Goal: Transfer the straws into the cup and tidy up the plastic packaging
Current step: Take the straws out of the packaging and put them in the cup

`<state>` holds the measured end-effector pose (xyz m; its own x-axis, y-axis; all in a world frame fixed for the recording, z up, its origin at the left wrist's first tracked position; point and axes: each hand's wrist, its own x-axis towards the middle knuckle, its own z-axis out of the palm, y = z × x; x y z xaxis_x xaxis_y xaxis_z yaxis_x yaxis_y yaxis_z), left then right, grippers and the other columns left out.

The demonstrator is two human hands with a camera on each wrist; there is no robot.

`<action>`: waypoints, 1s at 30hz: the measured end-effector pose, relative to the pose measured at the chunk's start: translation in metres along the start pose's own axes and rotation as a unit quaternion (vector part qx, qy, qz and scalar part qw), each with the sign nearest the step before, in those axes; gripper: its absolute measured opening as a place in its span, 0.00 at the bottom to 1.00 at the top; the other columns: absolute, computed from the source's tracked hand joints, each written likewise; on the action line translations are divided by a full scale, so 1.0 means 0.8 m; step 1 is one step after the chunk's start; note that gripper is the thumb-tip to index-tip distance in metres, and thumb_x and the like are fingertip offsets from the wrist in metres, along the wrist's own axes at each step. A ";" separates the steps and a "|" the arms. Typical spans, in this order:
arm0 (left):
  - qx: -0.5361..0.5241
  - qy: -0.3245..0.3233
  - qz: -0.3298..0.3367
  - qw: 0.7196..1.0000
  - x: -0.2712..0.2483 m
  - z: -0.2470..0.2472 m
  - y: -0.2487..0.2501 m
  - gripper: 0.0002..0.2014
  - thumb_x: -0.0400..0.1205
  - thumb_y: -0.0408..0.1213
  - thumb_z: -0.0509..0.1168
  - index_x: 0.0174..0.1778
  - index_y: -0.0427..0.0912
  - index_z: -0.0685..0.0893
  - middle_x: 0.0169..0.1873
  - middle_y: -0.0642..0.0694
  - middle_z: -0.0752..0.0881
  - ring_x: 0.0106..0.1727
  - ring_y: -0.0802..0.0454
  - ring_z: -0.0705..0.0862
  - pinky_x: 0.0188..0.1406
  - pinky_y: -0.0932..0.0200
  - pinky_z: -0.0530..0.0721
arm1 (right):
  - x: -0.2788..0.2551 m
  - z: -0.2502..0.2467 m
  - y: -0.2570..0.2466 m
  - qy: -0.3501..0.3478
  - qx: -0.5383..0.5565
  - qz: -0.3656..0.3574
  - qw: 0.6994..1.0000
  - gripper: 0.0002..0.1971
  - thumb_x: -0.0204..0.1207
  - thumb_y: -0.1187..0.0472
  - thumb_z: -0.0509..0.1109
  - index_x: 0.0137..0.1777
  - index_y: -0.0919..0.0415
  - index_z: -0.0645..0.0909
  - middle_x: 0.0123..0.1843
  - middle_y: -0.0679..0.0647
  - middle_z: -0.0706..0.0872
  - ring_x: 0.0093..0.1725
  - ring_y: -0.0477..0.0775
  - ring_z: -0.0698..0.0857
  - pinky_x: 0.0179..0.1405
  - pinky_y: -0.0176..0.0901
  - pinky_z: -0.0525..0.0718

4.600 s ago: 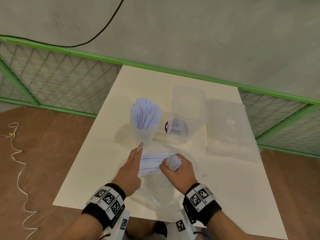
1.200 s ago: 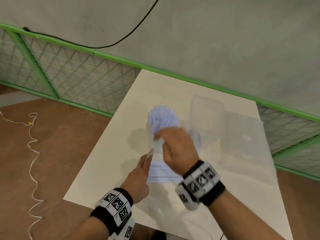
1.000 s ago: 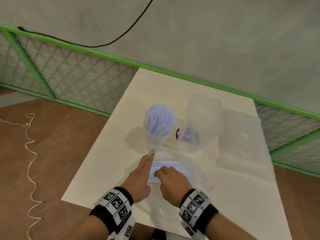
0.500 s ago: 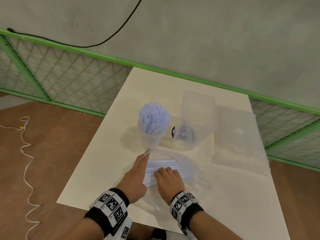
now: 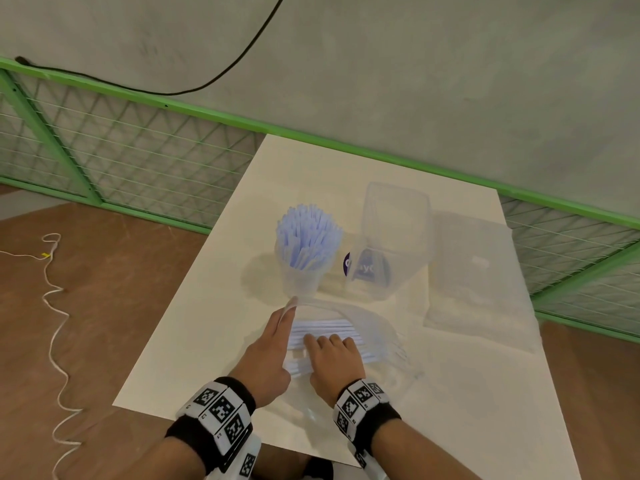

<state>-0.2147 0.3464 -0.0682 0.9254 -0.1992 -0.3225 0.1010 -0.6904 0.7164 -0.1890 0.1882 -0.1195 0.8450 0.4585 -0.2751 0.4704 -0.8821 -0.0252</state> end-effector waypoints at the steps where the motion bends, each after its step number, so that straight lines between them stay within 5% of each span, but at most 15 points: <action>1: 0.000 0.000 -0.003 1.000 0.000 0.000 0.000 0.50 0.71 0.21 0.61 0.84 0.53 0.43 0.81 0.66 0.45 0.48 0.54 0.78 0.37 0.71 0.73 | 0.000 0.000 0.000 -0.005 0.004 0.002 1.000 0.25 0.75 0.66 0.62 0.74 0.60 0.68 0.63 0.59 0.82 0.63 0.65 0.78 0.64 0.57 0.72; 7: 0.002 0.002 -0.003 1.000 0.000 -0.001 -0.003 0.51 0.69 0.21 0.60 0.84 0.54 0.42 0.82 0.64 0.45 0.53 0.50 0.82 0.41 0.65 0.80 | -0.002 -0.005 -0.002 -0.034 0.005 0.002 0.999 0.15 0.63 0.64 0.72 0.52 0.58 0.82 0.49 0.55 0.84 0.50 0.62 0.84 0.49 0.55 0.80; 11: 0.005 0.002 -0.010 1.000 -0.002 -0.002 0.000 0.51 0.70 0.21 0.60 0.84 0.54 0.42 0.81 0.65 0.45 0.42 0.52 0.80 0.39 0.65 0.79 | 0.000 -0.006 0.000 -0.015 -0.020 -0.006 1.000 0.15 0.73 0.63 0.65 0.61 0.60 0.78 0.58 0.57 0.83 0.60 0.64 0.79 0.62 0.58 0.71; 16: 0.008 0.002 -0.012 1.000 -0.002 -0.002 0.003 0.50 0.71 0.21 0.60 0.84 0.54 0.43 0.80 0.65 0.46 0.41 0.52 0.79 0.38 0.66 0.78 | 0.003 -0.011 -0.001 -0.044 -0.035 -0.003 0.998 0.16 0.75 0.61 0.66 0.62 0.60 0.76 0.60 0.57 0.81 0.62 0.63 0.76 0.65 0.57 0.69; 23: 0.001 0.000 0.001 1.000 -0.001 -0.002 -0.003 0.51 0.69 0.21 0.61 0.84 0.55 0.42 0.82 0.65 0.45 0.53 0.56 0.78 0.36 0.74 0.75 | -0.002 -0.014 -0.007 -0.063 -0.058 -0.017 0.996 0.13 0.75 0.64 0.65 0.59 0.61 0.78 0.58 0.58 0.81 0.60 0.64 0.78 0.62 0.58 0.70; 30: 0.015 0.007 0.008 1.000 0.000 -0.001 0.001 0.52 0.69 0.22 0.60 0.84 0.55 0.42 0.82 0.65 0.44 0.58 0.48 0.82 0.47 0.57 0.85 | -0.011 -0.009 -0.005 -0.062 -0.057 -0.041 0.996 0.11 0.75 0.63 0.65 0.57 0.62 0.77 0.55 0.60 0.82 0.57 0.65 0.79 0.61 0.58 0.69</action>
<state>-0.2142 0.3466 -0.0672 0.9322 -0.2008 -0.3012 0.0750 -0.7070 0.7033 -0.1964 0.1882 -0.1103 0.7675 0.5062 -0.3933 0.5691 -0.8205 0.0545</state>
